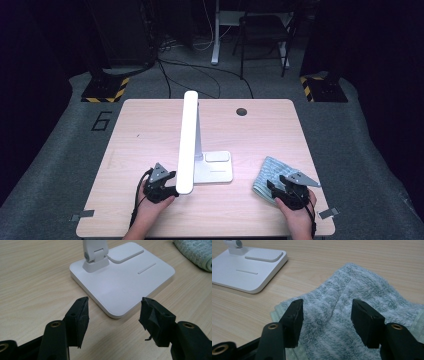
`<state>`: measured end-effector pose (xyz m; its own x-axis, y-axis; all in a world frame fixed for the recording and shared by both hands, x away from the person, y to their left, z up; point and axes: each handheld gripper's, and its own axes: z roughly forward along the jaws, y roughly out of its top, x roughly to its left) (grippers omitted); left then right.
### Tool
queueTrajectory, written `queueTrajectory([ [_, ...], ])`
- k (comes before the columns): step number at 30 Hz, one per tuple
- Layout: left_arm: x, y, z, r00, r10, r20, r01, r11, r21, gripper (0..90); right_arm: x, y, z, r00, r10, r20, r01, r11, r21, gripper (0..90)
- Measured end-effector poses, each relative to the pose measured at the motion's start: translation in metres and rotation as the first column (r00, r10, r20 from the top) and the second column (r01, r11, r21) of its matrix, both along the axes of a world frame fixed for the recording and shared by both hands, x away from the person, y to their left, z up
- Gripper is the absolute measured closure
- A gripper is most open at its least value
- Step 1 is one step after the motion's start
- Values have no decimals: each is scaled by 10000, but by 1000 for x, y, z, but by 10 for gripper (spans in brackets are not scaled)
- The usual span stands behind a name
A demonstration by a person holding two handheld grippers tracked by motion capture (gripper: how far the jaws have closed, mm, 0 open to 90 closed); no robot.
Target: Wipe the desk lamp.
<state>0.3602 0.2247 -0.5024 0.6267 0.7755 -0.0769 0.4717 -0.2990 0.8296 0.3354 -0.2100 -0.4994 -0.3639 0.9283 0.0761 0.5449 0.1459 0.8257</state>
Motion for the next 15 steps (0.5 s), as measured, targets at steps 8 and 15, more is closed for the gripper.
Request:
queueTrajectory([
  [8, 1, 2, 0, 9999, 80, -86, -81, 9999, -134, 398, 3, 5, -7, 9999, 59, -131, -62, 9996, -269, 414],
  [15, 2, 3, 0, 9999, 52, -95, -53, 10000, -64, 396, 4, 6, -9, 9999, 75, -121, -79, 9996, -263, 406],
])
